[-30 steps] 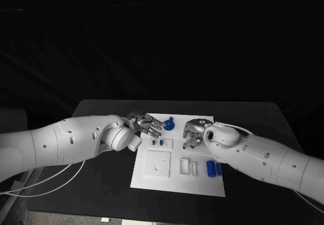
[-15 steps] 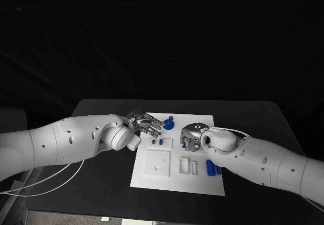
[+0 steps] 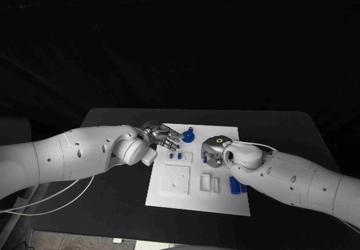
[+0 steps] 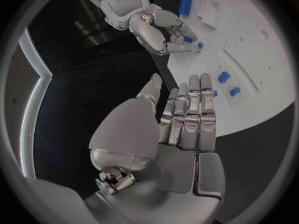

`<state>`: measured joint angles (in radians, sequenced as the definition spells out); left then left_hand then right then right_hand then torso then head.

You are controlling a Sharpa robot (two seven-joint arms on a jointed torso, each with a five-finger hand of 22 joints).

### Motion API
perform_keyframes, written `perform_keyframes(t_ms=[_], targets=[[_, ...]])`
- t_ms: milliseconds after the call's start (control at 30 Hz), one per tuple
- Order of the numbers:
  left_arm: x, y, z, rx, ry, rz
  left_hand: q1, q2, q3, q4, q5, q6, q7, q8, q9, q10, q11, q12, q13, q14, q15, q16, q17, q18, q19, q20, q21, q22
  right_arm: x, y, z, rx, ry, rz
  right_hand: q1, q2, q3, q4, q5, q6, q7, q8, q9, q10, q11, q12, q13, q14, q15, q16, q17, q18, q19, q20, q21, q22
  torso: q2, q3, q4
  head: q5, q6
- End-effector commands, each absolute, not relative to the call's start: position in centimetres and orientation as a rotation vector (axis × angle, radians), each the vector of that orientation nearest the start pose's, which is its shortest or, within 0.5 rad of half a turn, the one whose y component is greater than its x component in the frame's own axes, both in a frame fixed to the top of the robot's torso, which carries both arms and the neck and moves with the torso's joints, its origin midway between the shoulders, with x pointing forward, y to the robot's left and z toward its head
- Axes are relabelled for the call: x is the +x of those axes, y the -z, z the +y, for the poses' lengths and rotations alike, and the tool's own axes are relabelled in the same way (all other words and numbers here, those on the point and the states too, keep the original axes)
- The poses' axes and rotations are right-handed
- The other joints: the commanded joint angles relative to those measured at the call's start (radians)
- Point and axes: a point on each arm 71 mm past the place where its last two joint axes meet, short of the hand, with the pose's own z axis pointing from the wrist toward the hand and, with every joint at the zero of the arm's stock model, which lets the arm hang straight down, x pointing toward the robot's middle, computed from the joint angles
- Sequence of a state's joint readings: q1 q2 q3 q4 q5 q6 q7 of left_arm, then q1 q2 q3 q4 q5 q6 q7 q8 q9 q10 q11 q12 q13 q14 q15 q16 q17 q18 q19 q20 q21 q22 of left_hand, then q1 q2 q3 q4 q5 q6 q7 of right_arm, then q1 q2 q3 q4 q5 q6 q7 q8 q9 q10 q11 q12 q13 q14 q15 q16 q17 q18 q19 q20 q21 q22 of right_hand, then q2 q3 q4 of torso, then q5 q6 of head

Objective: Assemble the parts on the task board

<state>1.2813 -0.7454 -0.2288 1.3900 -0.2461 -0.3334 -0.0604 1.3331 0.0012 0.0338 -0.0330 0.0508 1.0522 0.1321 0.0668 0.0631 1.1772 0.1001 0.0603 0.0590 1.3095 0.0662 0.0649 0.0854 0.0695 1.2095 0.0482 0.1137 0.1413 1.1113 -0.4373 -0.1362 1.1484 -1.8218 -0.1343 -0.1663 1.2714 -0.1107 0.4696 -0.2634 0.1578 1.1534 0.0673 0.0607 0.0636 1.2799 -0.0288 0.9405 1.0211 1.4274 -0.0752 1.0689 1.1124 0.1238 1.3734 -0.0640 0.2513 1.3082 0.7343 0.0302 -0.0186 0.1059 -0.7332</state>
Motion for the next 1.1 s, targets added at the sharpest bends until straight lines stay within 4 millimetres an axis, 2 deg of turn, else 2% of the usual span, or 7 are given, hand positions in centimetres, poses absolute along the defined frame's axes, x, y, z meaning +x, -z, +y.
perform_keyframes(t_ms=[33,200,367,467,800,1100], targets=[[49.8,23.8,20.6,-1.02,1.017,1.934,-0.004,0.008,0.001,-0.004,-0.002,0.0,0.0,-0.003,0.0,0.007,0.002,-0.002,-0.001,0.005,0.002,-0.001,0.002,0.003,-0.002,0.002,0.005,0.002,49.9,28.7,-8.9,-0.646,-0.397,1.789,-0.013,0.003,0.003,0.009,-0.013,0.008,-0.001,0.001,-0.001,0.006,0.001,0.008,0.005,0.007,-0.001,0.007,0.003,0.002,-0.001,0.0,0.005,0.006,0.0,0.0004,-0.0005,0.002,-0.001],[49.8,23.8,20.5,-1.018,1.018,1.939,-0.004,0.008,0.001,-0.004,-0.002,0.0,0.0,-0.003,0.0,0.007,0.002,-0.002,-0.001,0.005,0.002,-0.001,0.002,0.003,-0.002,0.002,0.005,0.002,50.0,29.0,-8.6,-0.651,-0.39,1.786,-0.019,0.009,0.001,0.022,-0.037,0.016,0.0,0.001,-0.001,0.007,0.004,0.015,0.01,0.009,0.002,0.01,0.005,0.003,0.003,0.004,-0.001,0.002,0.0,-0.0004,0.0006,0.003,-0.002],[49.8,23.8,20.5,-1.017,1.018,1.942,-0.004,0.008,0.001,-0.004,-0.002,0.0,0.0,-0.003,0.0,0.007,0.002,-0.002,-0.001,0.005,0.002,-0.001,0.002,0.003,-0.002,0.002,0.005,0.002,50.0,29.3,-8.6,-0.66,-0.371,1.778,-0.021,0.013,-0.002,0.036,-0.058,0.022,0.001,0.001,-0.001,0.012,0.005,0.024,0.016,0.012,0.003,0.013,0.008,0.004,0.008,0.007,-0.008,-0.004,0.001,0.0004,0.0009,0.005,-0.004],[49.7,23.8,20.5,-1.016,1.017,1.944,-0.004,0.008,0.001,-0.004,-0.002,0.0,0.0,-0.003,0.0,0.007,0.002,-0.002,-0.001,0.005,0.002,-0.001,0.002,0.003,-0.002,0.002,0.005,0.002,50.1,29.4,-8.6,-0.664,-0.363,1.776,-0.017,0.015,0.008,0.042,-0.085,0.029,0.003,0.001,-0.001,0.014,0.008,0.03,0.02,0.013,0.004,0.015,0.009,0.006,0.011,0.008,-0.011,-0.006,0.001,0.0004,0.0014,0.005,-0.004],[49.7,23.8,20.5,-1.013,1.016,1.951,-0.005,0.009,0.001,-0.004,-0.002,-0.003,0.0,-0.003,0.0,0.006,0.003,-0.002,-0.001,0.004,0.003,-0.001,0.002,0.003,-0.004,0.002,0.006,0.002,50.0,29.7,-8.2,-0.669,-0.359,1.757,-0.013,0.017,0.019,0.05,-0.102,0.036,0.004,0.001,-0.001,0.014,0.009,0.032,0.021,0.014,0.004,0.016,0.01,0.009,0.015,0.01,-0.015,-0.006,-0.001,0.0008,-0.001,0.009,-0.009],[49.7,23.8,20.4,-1.009,1.015,1.957,-0.006,0.007,0.0,-0.003,-0.002,-0.006,0.002,-0.003,0.0,0.004,0.003,-0.002,-0.001,0.003,0.003,-0.001,0.002,0.003,-0.005,0.002,0.006,0.002,50.1,29.3,-7.9,-0.629,-0.373,1.695,-0.018,0.008,0.036,0.059,-0.105,0.028,0.005,0.001,-0.001,0.015,0.008,0.029,0.018,0.016,0.004,0.016,0.011,0.008,0.02,0.008,-0.018,-0.004,-0.001,0.0006,-0.0007,0.009,-0.009]])
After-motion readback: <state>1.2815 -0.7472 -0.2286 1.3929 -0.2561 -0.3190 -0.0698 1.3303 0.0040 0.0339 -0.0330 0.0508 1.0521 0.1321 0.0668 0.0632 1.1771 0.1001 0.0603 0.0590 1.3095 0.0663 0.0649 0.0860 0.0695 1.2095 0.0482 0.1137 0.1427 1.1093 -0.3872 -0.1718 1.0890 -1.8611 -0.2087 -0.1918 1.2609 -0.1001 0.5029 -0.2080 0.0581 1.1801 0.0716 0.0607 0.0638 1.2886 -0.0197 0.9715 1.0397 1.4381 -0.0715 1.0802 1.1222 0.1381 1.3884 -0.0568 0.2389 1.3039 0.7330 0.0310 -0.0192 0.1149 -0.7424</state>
